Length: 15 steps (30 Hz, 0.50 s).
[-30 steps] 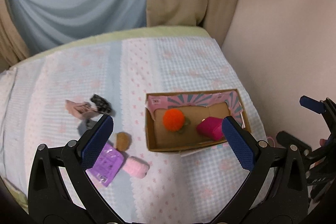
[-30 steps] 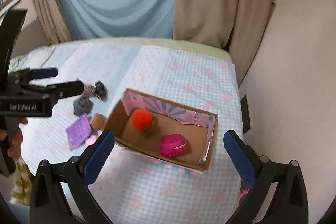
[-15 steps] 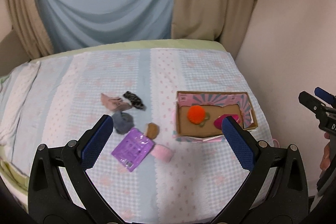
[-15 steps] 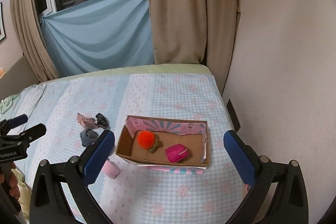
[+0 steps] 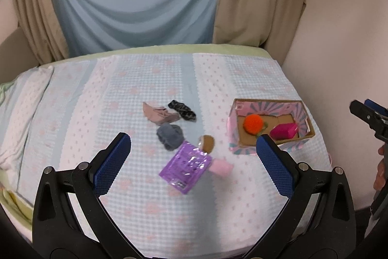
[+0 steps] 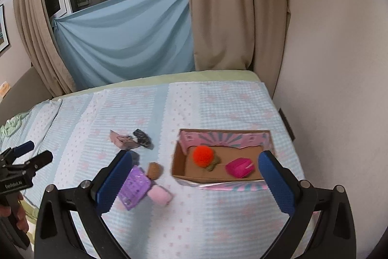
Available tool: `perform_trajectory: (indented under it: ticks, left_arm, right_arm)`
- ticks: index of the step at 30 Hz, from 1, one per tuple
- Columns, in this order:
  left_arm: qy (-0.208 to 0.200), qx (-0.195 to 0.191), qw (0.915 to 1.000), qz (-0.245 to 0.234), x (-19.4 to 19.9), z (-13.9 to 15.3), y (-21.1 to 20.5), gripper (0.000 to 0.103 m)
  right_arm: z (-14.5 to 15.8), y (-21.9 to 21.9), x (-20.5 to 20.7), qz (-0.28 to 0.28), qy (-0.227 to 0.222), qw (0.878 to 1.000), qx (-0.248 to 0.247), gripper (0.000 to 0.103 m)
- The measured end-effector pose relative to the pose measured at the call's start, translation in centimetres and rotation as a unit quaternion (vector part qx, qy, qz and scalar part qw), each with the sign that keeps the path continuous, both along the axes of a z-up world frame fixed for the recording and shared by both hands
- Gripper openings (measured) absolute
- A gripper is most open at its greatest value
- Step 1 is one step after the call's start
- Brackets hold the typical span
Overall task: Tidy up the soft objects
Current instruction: 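Withdraw both tools from the box back toward the remaining items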
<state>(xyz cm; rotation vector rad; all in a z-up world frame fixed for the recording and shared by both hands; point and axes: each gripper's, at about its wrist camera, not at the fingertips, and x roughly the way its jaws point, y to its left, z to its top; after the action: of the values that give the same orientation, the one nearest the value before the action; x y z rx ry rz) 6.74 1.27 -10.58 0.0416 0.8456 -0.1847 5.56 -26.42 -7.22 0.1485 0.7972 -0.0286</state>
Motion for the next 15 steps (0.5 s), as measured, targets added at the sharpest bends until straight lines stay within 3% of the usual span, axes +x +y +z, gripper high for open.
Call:
perform_trajectory:
  ticks: [9, 15]
  left_arm:
    - [0.023, -0.006, 0.9971, -0.072, 2.3, -3.6, 5.0, 0.103]
    - [0.056, -0.005, 0.9905, -0.126, 4.9, -8.7, 5.6, 0.103]
  right_arm:
    - [-3.6, 6.5, 2.8, -0.035, 0.041, 0.998, 0.033, 0.103]
    - [-7.8, 10.1, 5.1, -0.046, 0.070, 0.995, 0.052, 0.103]
